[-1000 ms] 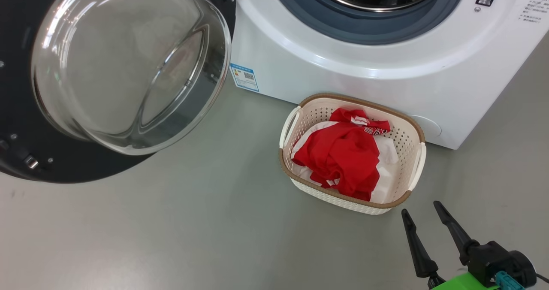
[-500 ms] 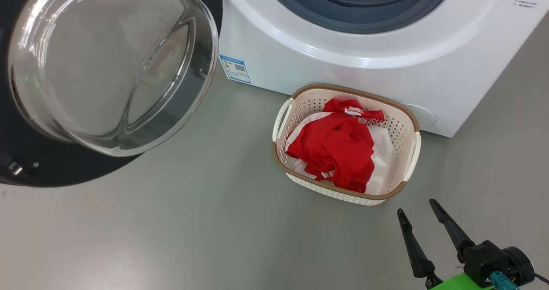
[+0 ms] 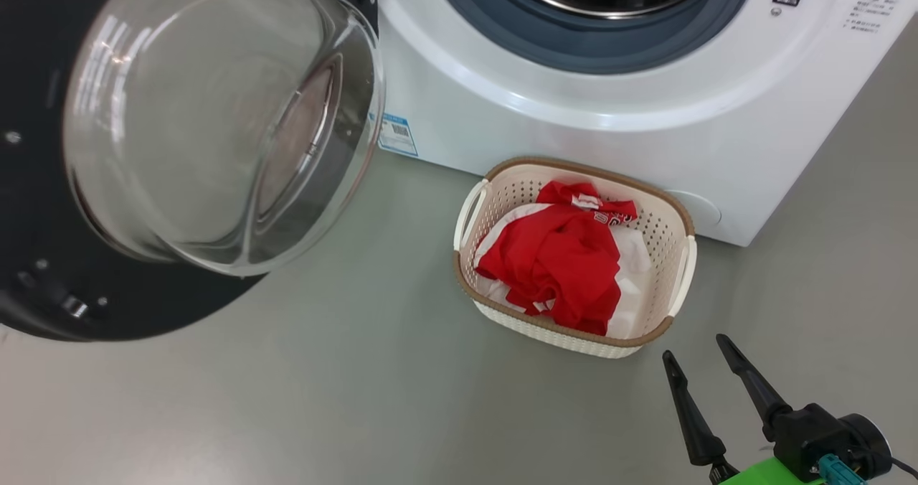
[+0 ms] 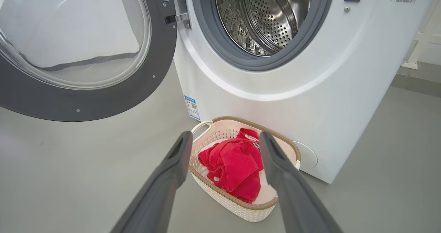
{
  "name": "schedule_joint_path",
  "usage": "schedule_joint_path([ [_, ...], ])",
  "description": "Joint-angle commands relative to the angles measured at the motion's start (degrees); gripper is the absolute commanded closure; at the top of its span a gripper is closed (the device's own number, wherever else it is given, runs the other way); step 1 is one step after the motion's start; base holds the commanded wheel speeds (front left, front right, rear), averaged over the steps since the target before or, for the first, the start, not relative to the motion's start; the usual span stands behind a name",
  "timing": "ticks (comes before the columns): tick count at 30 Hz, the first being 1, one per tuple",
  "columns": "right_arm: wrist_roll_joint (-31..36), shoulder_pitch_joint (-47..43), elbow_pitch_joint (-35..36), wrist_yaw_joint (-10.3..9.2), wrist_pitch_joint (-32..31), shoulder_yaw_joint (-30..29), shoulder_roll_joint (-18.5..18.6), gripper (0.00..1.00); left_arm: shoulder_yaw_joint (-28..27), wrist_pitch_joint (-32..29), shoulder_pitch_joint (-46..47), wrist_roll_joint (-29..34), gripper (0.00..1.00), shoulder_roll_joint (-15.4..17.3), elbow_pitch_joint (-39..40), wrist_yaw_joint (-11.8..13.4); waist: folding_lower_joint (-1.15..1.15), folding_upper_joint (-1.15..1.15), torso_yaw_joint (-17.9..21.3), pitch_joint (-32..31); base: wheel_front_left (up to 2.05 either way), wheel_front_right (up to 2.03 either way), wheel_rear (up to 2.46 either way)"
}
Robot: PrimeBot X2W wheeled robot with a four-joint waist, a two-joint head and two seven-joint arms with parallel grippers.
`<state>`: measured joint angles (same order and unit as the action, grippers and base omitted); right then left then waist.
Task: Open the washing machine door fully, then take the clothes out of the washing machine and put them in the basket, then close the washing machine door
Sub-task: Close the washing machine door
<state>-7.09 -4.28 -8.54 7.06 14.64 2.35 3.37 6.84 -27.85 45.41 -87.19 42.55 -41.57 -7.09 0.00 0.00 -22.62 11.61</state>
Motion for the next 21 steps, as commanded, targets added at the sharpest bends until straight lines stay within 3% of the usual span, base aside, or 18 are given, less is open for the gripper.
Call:
schedule_joint_path([
  [1, -0.55, 0.88, 1.27, 0.43, 0.36, 1.33, 0.11, 0.00, -1.04, -1.34, -0.33, -0.83, 1.00, 2.55, 2.51, -0.39, 0.00, 0.00, 0.11, -0.73, 0.00, 0.00, 0.00],
  [21, -2.34, -0.68, 1.35, 0.43, 0.36, 1.23, -0.44, 0.00, -0.79, -12.94, -7.35, -5.33, 1.00, 3.54, 21.82, -0.39, 0.00, 0.00, 2.15, -4.44, 0.00, 0.00, 0.00],
])
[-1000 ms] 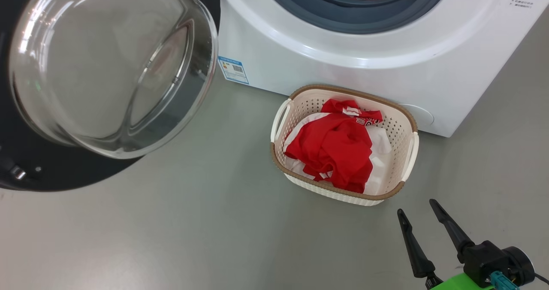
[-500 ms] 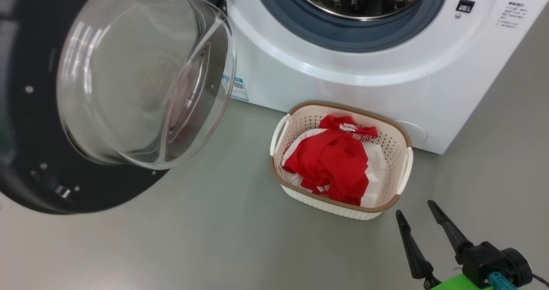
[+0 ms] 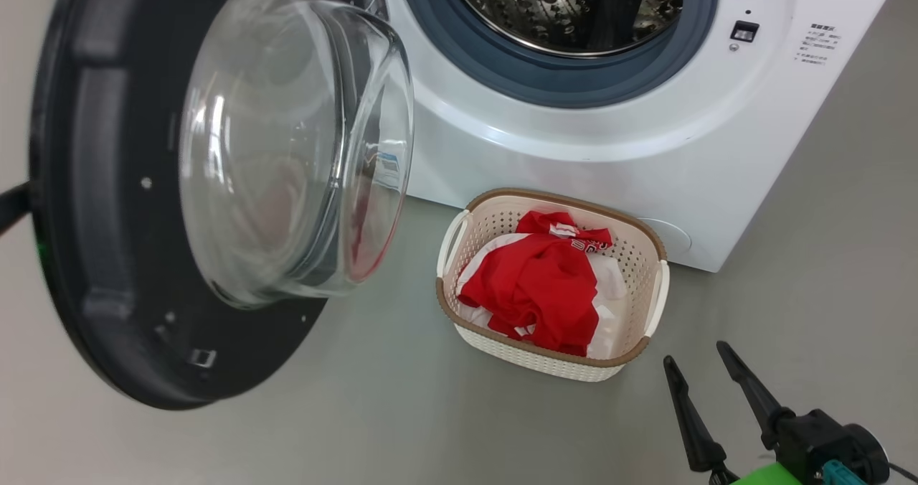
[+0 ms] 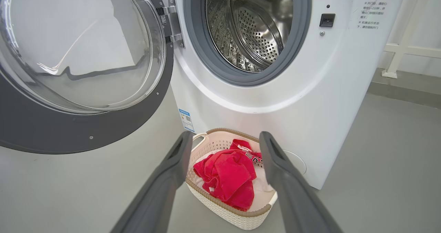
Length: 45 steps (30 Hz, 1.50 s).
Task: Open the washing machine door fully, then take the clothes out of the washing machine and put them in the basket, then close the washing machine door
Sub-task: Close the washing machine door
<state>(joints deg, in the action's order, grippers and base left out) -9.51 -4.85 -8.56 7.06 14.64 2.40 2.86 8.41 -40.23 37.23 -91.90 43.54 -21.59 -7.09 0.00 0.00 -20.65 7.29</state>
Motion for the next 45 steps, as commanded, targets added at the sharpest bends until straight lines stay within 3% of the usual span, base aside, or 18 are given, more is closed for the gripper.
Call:
schedule_joint_path([
  [1, 0.05, -0.20, 1.42, 0.43, 0.36, 1.12, 0.05, 0.00, -2.59, -0.90, 0.58, -0.77, 1.00, 2.38, 2.89, -0.39, 0.00, 0.00, 0.32, -0.14, 0.00, 0.00, 0.00],
  [23, -2.39, -0.35, 1.90, 0.43, 0.36, 1.13, 0.02, 0.00, -3.40, -5.14, -1.16, 0.55, 1.00, -4.33, 21.54, -0.40, 0.00, 0.00, 6.12, -0.37, 0.00, 0.00, 0.00],
  [34, -2.92, -0.13, 2.02, 0.43, 0.36, 0.96, 0.02, 0.00, -2.52, -3.27, 1.01, 2.34, 1.00, -7.72, 23.48, -0.40, 0.00, 0.00, 8.14, -0.06, 0.00, 0.00, 0.00],
  [43, -3.59, -0.48, 1.83, 0.43, 0.36, 1.35, 0.02, 0.00, -2.35, 1.59, -1.76, 4.33, 1.00, -7.55, 21.47, -0.40, 0.00, 0.00, 7.54, -1.16, 0.00, 0.00, 0.00],
  [45, -3.76, -0.83, 1.77, 0.43, 0.36, 1.37, 0.02, 0.00, -2.10, 2.88, -3.08, 4.42, 0.89, -7.82, 20.92, -0.40, 0.00, 0.00, 6.97, -1.60, 0.00, 0.00, 0.00],
])
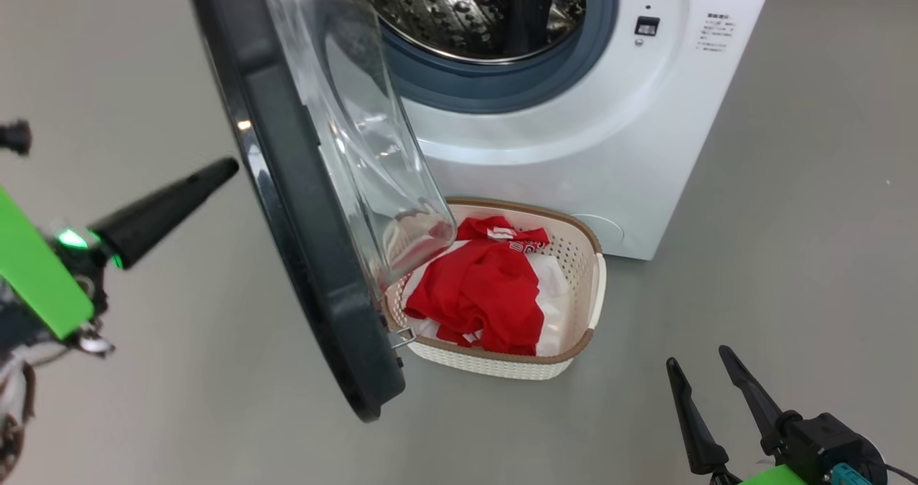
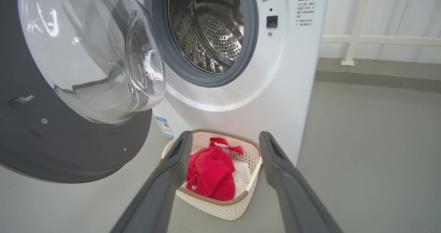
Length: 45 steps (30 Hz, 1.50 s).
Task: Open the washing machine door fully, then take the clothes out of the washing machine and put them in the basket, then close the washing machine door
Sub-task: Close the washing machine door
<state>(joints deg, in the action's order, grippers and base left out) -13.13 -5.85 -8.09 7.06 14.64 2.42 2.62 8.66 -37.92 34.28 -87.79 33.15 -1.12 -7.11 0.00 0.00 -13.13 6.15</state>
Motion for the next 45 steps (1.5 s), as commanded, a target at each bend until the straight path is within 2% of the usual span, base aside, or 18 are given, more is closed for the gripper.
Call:
schedule_joint_path([
  [1, -0.18, -0.01, 1.24, 0.43, 0.36, 1.43, 0.26, 0.00, -2.07, 1.25, -0.82, 0.58, 0.84, 2.50, 0.30, -0.37, 0.00, 0.00, -0.80, -0.69, 0.00, 0.00, 0.00],
  [3, -0.30, -0.33, 1.25, 0.43, 0.36, 1.51, 0.26, 0.00, -1.70, 2.53, -2.32, 0.34, 0.67, 2.02, 0.05, -0.37, 0.00, 0.00, -1.34, -1.01, 0.00, 0.00, 0.00],
  [5, -0.38, -0.66, 1.31, 0.43, 0.36, 1.50, 0.26, 0.00, -1.53, 3.92, -3.84, 0.17, 0.59, 1.58, -0.21, -0.37, 0.00, 0.00, -1.92, -1.32, 0.00, 0.00, 0.00],
  [6, -0.40, -0.82, 1.30, 0.43, 0.36, 1.50, 0.26, 0.00, -1.59, 4.71, -4.65, -0.02, 0.52, 1.28, -0.38, -0.37, 0.00, 0.00, -2.17, -1.43, 0.00, 0.00, 0.00],
  [7, -0.41, -0.92, 1.26, 0.43, 0.36, 1.49, 0.26, 0.00, -1.66, 5.52, -5.48, -0.13, 0.23, 1.03, -0.56, -0.37, 0.00, 0.00, -2.41, -1.50, 0.00, 0.00, 0.00],
  [8, -0.42, -0.96, 1.22, 0.43, 0.36, 1.46, 0.26, 0.00, -1.77, 6.43, -6.39, -0.12, 0.03, 0.81, -0.71, -0.37, 0.00, 0.00, -2.59, -1.52, 0.00, 0.00, 0.00],
  [9, -0.43, -0.98, 1.17, 0.43, 0.36, 1.39, 0.26, 0.00, -1.94, 7.40, -7.31, -0.37, 0.00, 0.34, -0.93, -0.37, 0.00, 0.00, -2.85, -1.60, 0.00, 0.00, 0.00],
  [20, -0.50, -1.33, 0.91, 0.43, 0.36, 1.71, 0.26, 0.00, -3.34, 17.72, -17.83, -0.73, 0.00, -4.27, -4.37, -0.37, 0.00, 0.00, -4.61, -2.31, 0.00, 0.00, 0.00],
  [32, -0.32, -0.98, 0.65, 0.43, 0.36, 2.05, 0.26, 0.00, -0.95, 26.34, -25.27, 0.38, 0.00, -7.73, -8.75, -0.37, 0.00, 0.00, -5.13, -2.10, 0.00, 0.00, 0.00],
  [45, -0.28, -0.52, 0.41, 0.43, 0.36, 2.14, 0.26, 0.00, 0.90, 38.76, -29.08, 2.21, 0.00, -9.73, -11.16, -0.37, 0.00, 0.00, -5.05, -1.76, 0.00, 0.00, 0.00],
])
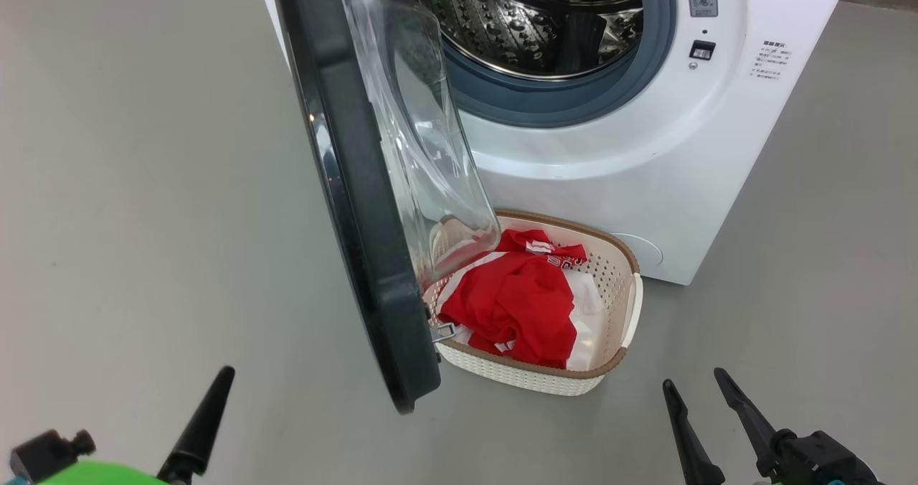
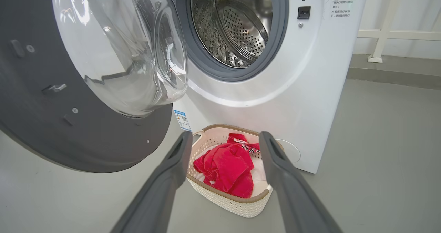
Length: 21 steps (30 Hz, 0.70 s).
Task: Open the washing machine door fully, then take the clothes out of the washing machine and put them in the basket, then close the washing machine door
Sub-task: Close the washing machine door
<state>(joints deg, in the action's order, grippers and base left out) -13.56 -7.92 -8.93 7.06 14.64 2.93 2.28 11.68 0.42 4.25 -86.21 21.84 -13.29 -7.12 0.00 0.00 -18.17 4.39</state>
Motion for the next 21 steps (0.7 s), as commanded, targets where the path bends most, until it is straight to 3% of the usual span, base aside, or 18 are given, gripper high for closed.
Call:
schedule_joint_path([
  [1, 0.14, 1.56, 1.25, 0.43, 0.36, 1.64, 0.60, 0.00, -1.43, 1.59, 0.81, 1.53, 0.00, 1.91, 0.98, -0.36, 0.00, 0.00, 0.00, -0.02, 0.00, 0.00, 0.00],
  [9, 0.13, 1.82, 1.26, 0.43, 0.36, 1.80, 0.60, 0.00, 6.04, 12.82, 0.67, 7.98, 0.00, 4.56, -0.75, -0.36, 0.00, 0.00, -0.01, 0.16, 0.00, 0.00, 0.00],
  [14, -0.01, 2.03, 1.11, 0.43, 0.36, 1.72, 0.60, 0.00, 6.11, 14.51, 0.85, 13.77, 0.00, 4.30, -3.14, -0.36, 0.00, 0.00, 0.05, 0.25, 0.00, 0.00, 0.00],
  [17, -0.03, 2.02, 1.01, 0.43, 0.36, 1.66, 0.60, 0.00, 3.10, 14.55, 0.29, 21.33, 0.00, 2.87, -3.86, -0.36, 0.00, 0.00, 0.04, 0.19, 0.00, 0.00, 0.00],
  [21, -0.06, 1.95, 0.91, 0.43, 0.36, 1.68, 0.60, 0.00, 0.87, 14.56, -0.99, 36.41, 0.00, 0.83, -4.31, -0.36, 0.00, 0.00, 0.00, 0.04, 0.00, 0.00, 0.00],
])
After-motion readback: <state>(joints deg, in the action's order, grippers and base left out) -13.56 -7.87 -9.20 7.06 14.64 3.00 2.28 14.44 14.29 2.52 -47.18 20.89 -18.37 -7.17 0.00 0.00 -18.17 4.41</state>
